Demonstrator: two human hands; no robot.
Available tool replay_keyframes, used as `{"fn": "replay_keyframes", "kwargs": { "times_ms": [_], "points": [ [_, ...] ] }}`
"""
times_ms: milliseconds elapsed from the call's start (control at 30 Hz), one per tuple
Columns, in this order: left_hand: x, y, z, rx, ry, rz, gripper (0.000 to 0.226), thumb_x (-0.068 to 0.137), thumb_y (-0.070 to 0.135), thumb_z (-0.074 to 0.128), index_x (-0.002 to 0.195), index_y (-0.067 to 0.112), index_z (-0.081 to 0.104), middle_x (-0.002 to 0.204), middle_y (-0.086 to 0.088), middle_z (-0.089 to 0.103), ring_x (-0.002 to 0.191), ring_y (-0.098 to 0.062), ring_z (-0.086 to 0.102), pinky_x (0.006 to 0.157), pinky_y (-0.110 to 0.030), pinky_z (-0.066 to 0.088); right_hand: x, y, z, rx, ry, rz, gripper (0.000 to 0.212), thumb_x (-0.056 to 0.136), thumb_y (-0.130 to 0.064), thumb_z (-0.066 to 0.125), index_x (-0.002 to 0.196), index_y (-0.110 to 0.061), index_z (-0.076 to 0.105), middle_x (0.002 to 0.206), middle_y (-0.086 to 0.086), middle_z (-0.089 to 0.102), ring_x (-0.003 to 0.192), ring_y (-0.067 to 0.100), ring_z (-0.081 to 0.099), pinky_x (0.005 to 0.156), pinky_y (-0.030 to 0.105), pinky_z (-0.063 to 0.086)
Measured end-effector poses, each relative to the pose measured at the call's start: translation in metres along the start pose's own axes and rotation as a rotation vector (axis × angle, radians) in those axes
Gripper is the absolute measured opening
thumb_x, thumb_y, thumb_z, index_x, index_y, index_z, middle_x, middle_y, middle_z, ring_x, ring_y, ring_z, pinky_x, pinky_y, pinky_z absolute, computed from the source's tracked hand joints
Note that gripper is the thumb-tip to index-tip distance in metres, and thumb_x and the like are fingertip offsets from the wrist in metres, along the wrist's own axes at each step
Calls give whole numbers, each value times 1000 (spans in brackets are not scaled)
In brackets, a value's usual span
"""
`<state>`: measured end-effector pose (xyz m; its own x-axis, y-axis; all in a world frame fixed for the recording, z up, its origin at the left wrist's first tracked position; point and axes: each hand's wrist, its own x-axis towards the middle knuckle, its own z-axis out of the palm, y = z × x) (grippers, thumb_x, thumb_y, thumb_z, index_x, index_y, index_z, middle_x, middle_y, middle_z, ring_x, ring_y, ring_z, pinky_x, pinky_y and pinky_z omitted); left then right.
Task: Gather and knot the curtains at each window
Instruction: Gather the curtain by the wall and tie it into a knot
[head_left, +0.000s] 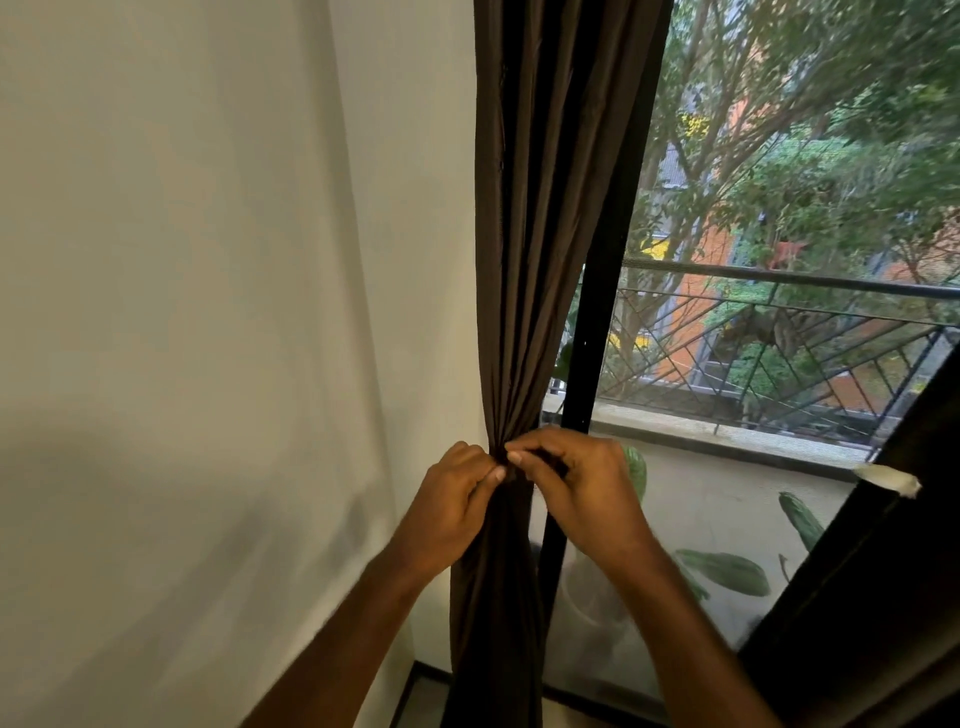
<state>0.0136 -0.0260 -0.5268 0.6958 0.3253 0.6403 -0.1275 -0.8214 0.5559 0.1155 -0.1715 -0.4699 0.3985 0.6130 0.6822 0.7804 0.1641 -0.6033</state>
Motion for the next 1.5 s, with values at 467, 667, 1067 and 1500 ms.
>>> {"fn": "replay_keyframes", "kwargs": {
  "times_ms": [467,667,1067,1500],
  "points": [
    [-2,10,1,-68,260,-140,29,99,25,54,82,10,71,72,7,65,70,-9,61,64,-20,49,-19,14,27,-145,161,-247,23,86,4,70,105,-7,75,106,0,74,102,12,67,89,29,52],
    [3,3,-1,-77,212,-126,27,100,25,55,91,9,75,81,3,73,75,-10,69,70,-30,58,-15,31,40,-441,111,-290,29,88,-2,69,115,-11,73,117,1,70,103,19,61,87,32,45],
    [32,-1,-31,390,-147,165,56,99,46,34,75,8,68,70,-9,67,65,-19,55,60,-35,51,11,29,25,-534,-233,-249,12,91,-14,51,94,-12,62,97,5,49,78,24,51,63,37,42],
    [35,18,-23,198,-58,149,40,98,40,50,78,15,75,70,1,69,66,-15,57,63,-40,52,21,23,17,-423,-218,-51,8,78,-11,76,79,-8,69,89,2,56,66,18,60,58,26,49]
  ]
}}
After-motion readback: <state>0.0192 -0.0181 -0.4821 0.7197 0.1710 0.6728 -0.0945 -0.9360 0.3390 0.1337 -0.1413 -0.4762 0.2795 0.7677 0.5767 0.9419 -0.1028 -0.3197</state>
